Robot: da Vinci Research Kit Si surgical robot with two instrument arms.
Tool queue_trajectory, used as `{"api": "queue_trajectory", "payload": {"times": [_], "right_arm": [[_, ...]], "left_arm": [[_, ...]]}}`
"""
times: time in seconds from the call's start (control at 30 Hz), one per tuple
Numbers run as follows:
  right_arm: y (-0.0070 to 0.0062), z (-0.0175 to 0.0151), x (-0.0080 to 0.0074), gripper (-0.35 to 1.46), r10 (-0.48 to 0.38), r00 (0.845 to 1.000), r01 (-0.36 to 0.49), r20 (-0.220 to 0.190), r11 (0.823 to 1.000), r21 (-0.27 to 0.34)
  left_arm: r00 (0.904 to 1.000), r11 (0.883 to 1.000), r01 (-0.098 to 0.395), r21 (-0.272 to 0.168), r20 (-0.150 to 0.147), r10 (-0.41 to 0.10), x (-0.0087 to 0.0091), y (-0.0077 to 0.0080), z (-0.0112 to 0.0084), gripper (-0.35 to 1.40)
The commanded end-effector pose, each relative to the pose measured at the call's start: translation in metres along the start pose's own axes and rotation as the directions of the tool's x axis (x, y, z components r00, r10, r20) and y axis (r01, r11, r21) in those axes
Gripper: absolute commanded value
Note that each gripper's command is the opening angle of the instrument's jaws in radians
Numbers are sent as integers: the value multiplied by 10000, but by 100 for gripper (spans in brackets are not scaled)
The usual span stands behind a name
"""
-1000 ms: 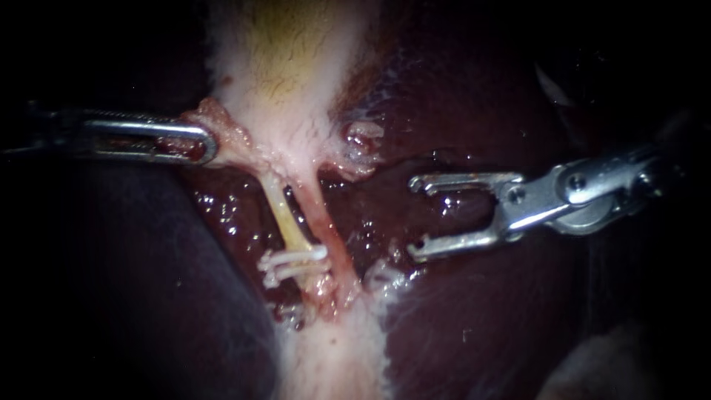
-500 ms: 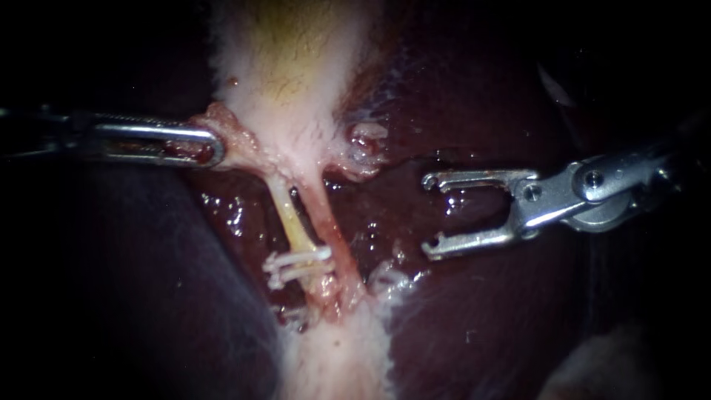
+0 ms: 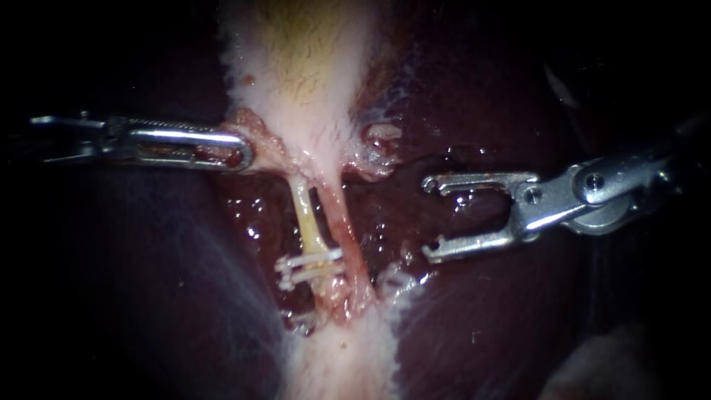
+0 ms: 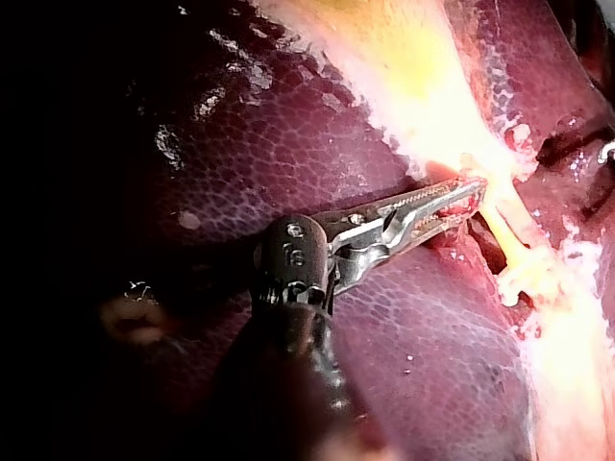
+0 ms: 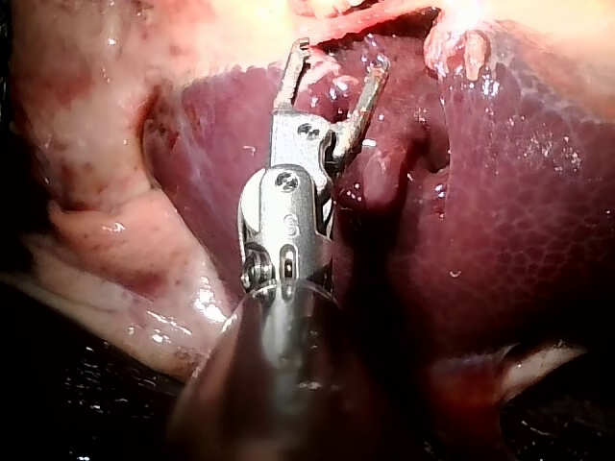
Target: Going back second clip left tube
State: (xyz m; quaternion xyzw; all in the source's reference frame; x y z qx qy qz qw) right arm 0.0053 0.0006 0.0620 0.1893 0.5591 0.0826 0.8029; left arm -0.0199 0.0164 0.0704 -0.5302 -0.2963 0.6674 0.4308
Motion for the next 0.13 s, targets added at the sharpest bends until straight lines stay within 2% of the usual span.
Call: {"api": "queue_trajectory", "payload": {"times": [0.03,0.13], "right_arm": [[0,0,0,50,0,10000,0,1,10000,0],[0,0,0,50,0,10000,0,1,10000,0]], "left_arm": [[10000,10000,-2,-2,0,2,0,0,0,-35],[10000,10000,-3,-6,2,3,0,0,-1,-35]]}}
